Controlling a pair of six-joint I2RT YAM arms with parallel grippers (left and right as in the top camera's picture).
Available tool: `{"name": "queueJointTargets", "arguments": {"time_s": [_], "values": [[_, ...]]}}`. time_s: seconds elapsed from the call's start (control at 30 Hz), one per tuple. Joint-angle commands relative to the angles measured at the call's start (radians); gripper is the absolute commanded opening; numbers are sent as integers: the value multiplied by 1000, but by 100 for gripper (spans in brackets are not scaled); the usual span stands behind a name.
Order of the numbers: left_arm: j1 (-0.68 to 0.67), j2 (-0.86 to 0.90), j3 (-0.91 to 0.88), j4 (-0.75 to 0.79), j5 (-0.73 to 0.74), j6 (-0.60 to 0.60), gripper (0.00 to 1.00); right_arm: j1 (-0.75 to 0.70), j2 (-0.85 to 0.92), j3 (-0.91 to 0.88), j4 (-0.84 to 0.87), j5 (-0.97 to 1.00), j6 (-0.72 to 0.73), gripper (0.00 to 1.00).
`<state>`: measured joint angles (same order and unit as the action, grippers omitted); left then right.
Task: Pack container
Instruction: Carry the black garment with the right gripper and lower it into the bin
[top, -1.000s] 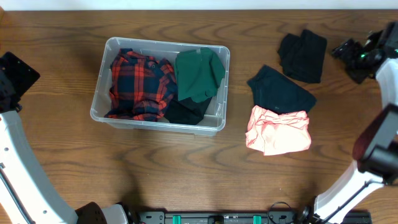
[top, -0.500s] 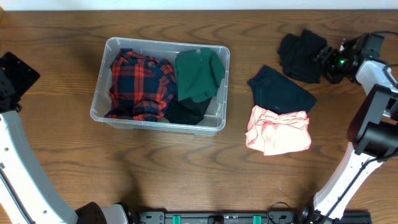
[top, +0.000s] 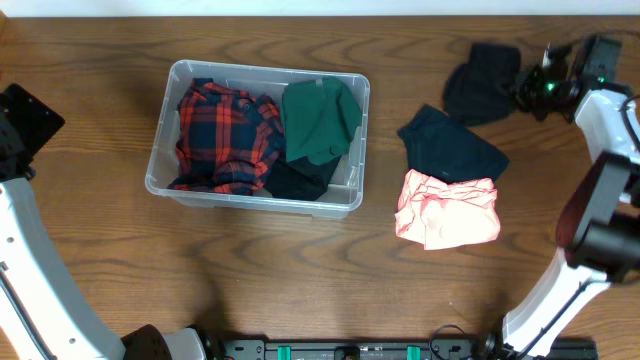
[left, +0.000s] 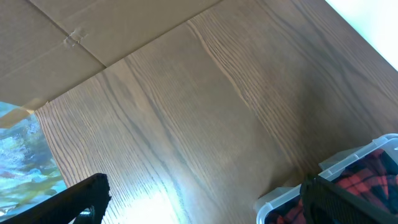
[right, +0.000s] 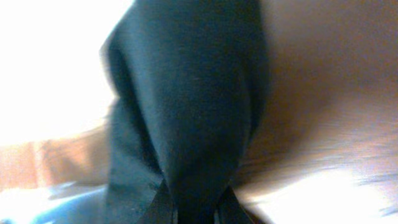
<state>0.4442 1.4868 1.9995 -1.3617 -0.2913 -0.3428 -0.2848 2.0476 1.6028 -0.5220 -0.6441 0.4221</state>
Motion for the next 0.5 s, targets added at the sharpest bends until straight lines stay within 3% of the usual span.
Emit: {"name": "queueJointTargets", "arguments": {"time_s": [0.0,0.27,0.47], "values": [[4,6,7,-3,-10,-3,98,123,-220,15,3,-102,-73,1],[4,6,7,-3,-10,-3,98,463,-325,15,32,-161,-225,2],[4,6,7,-3,-10,-3,98,655,-275,15,-114,-185,-468,1]]}}
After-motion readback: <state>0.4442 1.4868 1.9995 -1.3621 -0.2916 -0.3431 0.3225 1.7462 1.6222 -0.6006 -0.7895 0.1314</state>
